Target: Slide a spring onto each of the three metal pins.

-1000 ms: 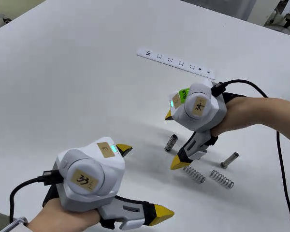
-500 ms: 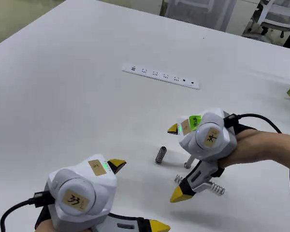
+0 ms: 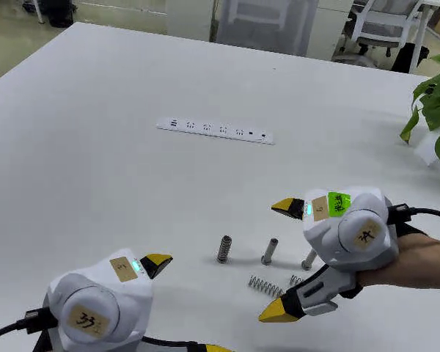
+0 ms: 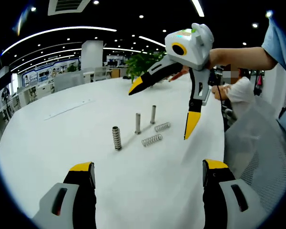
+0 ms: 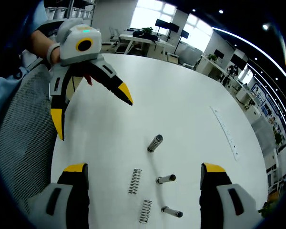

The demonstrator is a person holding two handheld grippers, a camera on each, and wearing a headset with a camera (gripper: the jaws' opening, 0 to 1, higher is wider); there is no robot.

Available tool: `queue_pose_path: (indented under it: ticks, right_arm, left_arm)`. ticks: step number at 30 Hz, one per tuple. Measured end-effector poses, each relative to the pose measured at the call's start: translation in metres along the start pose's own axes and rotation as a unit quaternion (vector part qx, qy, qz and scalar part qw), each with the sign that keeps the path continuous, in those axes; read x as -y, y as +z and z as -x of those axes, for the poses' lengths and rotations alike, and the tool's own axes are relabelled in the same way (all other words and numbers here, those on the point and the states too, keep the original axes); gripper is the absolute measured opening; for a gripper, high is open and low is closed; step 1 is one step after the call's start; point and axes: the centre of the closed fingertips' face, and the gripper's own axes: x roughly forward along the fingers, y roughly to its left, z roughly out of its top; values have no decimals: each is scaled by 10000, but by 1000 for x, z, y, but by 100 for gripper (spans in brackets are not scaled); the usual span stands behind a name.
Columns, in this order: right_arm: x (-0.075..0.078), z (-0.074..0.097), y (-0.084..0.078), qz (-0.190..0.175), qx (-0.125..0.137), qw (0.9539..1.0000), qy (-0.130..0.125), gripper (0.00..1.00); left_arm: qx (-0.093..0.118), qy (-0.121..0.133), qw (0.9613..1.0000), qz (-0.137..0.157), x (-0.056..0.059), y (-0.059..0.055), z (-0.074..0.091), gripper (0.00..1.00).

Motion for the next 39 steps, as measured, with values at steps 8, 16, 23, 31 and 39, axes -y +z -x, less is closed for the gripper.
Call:
queue_pose_path:
  ticks: [8, 16, 23, 31, 39]
  right_arm:
    - [-9, 27, -16, -606, 318, 9968, -404, 99]
    - [-15, 49, -46, -1147, 317, 9902, -733, 99]
    - [-29, 60, -67, -1527, 306, 9840, -864, 99]
    - [-42, 66, -85, -1815, 266, 9783, -963, 99]
    - [-51, 72, -95, -2061, 274, 9728, -1026, 99]
  left_arm:
    - [-26, -91, 9999, -129, -3, 7, -7, 95]
    - [44, -158, 9996, -215, -4, 16, -12, 93]
    - [147, -339, 9988, -325, 1, 24, -21, 91]
    - [-141, -731, 9940, -796, 9, 27, -35, 86]
    - [-619, -1289, 9797, -1405, 22, 19, -57, 75]
